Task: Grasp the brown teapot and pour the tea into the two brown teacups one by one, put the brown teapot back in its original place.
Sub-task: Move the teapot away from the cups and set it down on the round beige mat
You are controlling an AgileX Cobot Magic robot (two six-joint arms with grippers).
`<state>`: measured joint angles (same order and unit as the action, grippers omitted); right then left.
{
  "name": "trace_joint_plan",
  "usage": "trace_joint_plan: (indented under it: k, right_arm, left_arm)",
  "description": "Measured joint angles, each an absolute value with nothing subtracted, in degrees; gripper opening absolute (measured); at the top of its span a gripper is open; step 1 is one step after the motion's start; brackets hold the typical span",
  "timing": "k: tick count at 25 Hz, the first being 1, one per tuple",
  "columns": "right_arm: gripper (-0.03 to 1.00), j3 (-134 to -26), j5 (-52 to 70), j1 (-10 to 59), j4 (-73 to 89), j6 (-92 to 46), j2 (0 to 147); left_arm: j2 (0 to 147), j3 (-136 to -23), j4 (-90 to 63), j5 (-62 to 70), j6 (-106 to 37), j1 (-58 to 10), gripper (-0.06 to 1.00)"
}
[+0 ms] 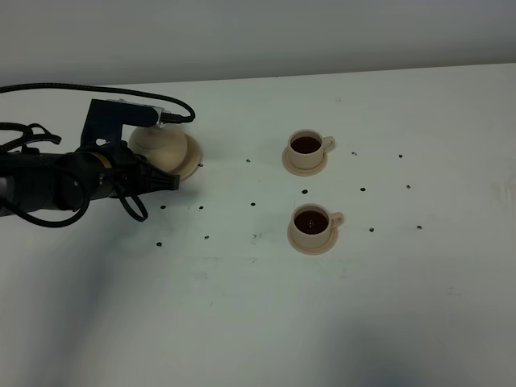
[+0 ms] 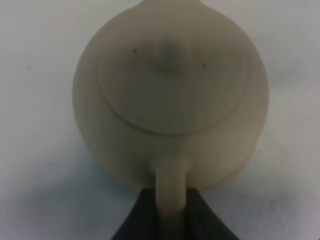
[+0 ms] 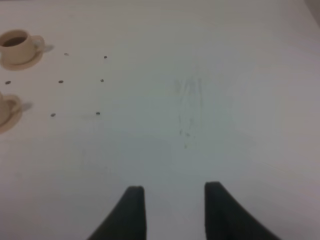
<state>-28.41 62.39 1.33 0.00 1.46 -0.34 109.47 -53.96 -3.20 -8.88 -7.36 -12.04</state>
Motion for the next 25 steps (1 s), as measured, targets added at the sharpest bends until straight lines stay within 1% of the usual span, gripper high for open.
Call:
trace_joint_plan:
  k: [25]
  right_arm:
    - [0.31,-28.4,62.4,1.3,0.0,1.5,-0.3]
  left_arm:
    - [111.4,-55.1,-3.9,-10.6,-7.6,-12.0,0.08]
